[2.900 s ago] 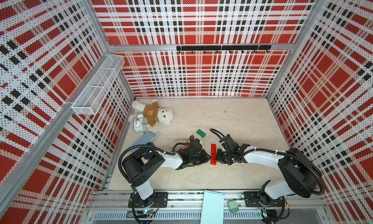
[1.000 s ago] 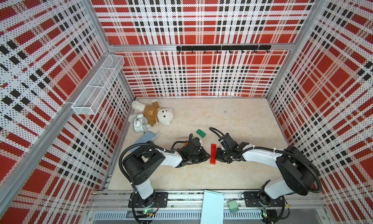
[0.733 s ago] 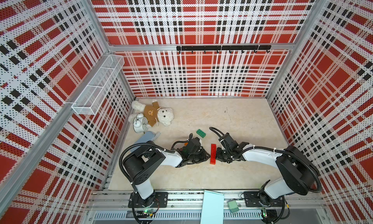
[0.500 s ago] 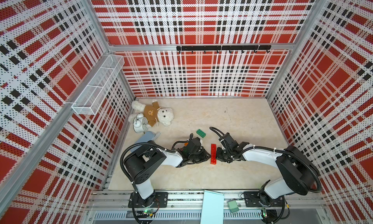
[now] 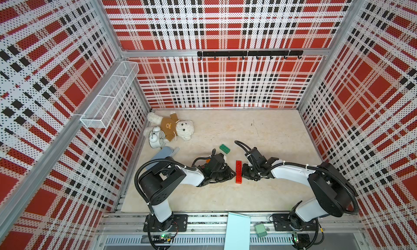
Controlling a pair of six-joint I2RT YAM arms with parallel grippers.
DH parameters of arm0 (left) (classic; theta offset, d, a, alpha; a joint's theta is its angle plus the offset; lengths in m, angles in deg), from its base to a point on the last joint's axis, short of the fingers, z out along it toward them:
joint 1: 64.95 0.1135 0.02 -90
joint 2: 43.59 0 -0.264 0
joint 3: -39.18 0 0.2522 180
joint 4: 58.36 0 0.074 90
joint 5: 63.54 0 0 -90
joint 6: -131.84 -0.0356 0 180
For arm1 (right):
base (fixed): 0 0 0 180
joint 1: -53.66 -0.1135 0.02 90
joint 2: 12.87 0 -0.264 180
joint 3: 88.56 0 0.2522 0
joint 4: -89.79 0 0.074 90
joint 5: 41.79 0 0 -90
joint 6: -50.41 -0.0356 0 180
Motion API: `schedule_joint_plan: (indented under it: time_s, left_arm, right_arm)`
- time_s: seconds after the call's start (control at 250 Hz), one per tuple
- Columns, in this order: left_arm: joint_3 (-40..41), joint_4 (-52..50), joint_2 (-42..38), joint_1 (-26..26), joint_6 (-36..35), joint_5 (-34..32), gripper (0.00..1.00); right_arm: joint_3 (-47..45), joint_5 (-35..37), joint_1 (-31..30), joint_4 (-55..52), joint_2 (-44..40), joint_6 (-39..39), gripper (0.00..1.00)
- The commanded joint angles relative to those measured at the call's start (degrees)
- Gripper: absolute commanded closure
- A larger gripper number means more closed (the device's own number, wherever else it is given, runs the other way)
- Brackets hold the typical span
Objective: Assemble a small pinwheel with lego
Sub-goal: Assemble the lego brick at the center of the board.
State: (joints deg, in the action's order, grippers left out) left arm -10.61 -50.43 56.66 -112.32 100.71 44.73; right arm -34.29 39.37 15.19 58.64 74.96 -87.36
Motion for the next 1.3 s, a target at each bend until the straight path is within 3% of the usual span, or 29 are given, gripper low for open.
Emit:
schedule_joint_plan:
  time_s: [0.0,0.984,1.145,1.297]
  left_arm:
    - [1.9,-8.9,3.6,0.6,-0.2,-2.2,0.72]
    - [2.9,-8.4,3.2,2.6,-0.2,-1.1,0.71]
    - [0.7,-9.6,-2.0,3.0,-2.0,2.7,0.69]
    - [-0.9,-16.8,-13.0,2.6,-3.2,3.4,0.63]
  right_arm:
    - [1.1,0.9,0.3,0.1,0.8,0.4,0.93]
    - [1.1,1.5,1.3,-0.2,0.2,0.2,0.92]
    - [2.0,2.7,3.1,-3.3,-3.3,1.5,0.86]
    - [4.9,4.8,3.8,-8.6,-7.3,4.4,0.8]
